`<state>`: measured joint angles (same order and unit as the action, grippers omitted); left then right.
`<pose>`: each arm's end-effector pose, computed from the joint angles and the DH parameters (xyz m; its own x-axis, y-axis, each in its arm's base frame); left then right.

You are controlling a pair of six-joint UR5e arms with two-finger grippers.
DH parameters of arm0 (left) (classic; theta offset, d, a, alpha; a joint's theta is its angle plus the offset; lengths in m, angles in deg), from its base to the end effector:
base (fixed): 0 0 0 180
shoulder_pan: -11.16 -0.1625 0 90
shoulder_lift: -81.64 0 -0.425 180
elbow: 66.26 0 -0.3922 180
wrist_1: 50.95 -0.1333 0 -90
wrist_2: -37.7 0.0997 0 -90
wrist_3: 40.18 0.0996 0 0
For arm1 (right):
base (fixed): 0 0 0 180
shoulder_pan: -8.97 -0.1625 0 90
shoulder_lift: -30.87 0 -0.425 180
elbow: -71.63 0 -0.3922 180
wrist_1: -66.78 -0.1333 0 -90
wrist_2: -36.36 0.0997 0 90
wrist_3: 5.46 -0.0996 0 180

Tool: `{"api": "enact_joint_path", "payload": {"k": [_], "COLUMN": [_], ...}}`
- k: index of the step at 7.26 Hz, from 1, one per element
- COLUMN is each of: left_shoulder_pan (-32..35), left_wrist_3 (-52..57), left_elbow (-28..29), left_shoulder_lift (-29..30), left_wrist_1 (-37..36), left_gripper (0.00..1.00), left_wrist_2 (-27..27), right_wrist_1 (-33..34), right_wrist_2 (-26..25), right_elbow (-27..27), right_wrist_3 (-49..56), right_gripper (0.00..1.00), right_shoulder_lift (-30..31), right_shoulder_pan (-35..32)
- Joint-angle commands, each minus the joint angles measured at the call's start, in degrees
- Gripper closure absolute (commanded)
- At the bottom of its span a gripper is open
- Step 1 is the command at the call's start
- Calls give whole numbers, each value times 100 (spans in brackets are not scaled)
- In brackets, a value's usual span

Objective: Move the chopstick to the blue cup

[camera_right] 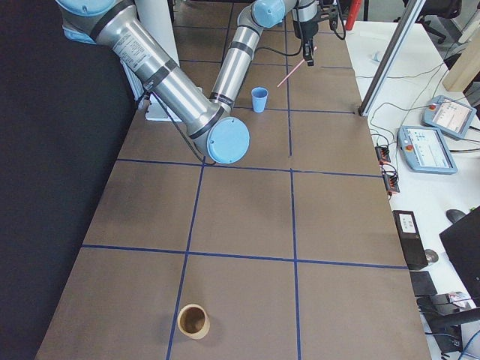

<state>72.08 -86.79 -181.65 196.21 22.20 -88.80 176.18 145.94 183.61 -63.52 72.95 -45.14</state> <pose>0.2056 -0.5221 0.2614 0.6700 -0.0685 -0.7392 0.1161 0.9932 0.0132 -0.2626 -0.5334 0.0618 0.6400 0.0343 0.7676 -0.3218 0.9191 0.2273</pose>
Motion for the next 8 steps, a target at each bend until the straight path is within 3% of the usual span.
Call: {"api": "enact_joint_path", "payload": {"k": [1, 3, 5, 6, 8], "left_shoulder_pan": [200, 280, 280, 280, 280], "left_wrist_3": [344, 678, 679, 679, 819], "left_elbow": [-54, -63, -54, -54, -19], "left_shoulder_lift": [-284, -470, -497, -558, -576], "left_wrist_1": [-2, -3, -2, 6, 6], "left_gripper": [0, 0, 0, 0, 0], "left_wrist_2": [-7, -7, 2, -7, 2], "right_wrist_1": [-182, -446, -604, -604, -604], "right_wrist_2": [-1469, -2796, -2924, -3308, -3347], "right_elbow": [-36, -220, -404, -405, -423], "right_wrist_3": [-214, -353, -704, -880, -882], "right_gripper": [100, 100, 100, 100, 100], "right_shoulder_lift": [-164, -209, -314, -314, -262], "right_shoulder_pan": [1110, 1963, 2342, 2675, 2871]}}
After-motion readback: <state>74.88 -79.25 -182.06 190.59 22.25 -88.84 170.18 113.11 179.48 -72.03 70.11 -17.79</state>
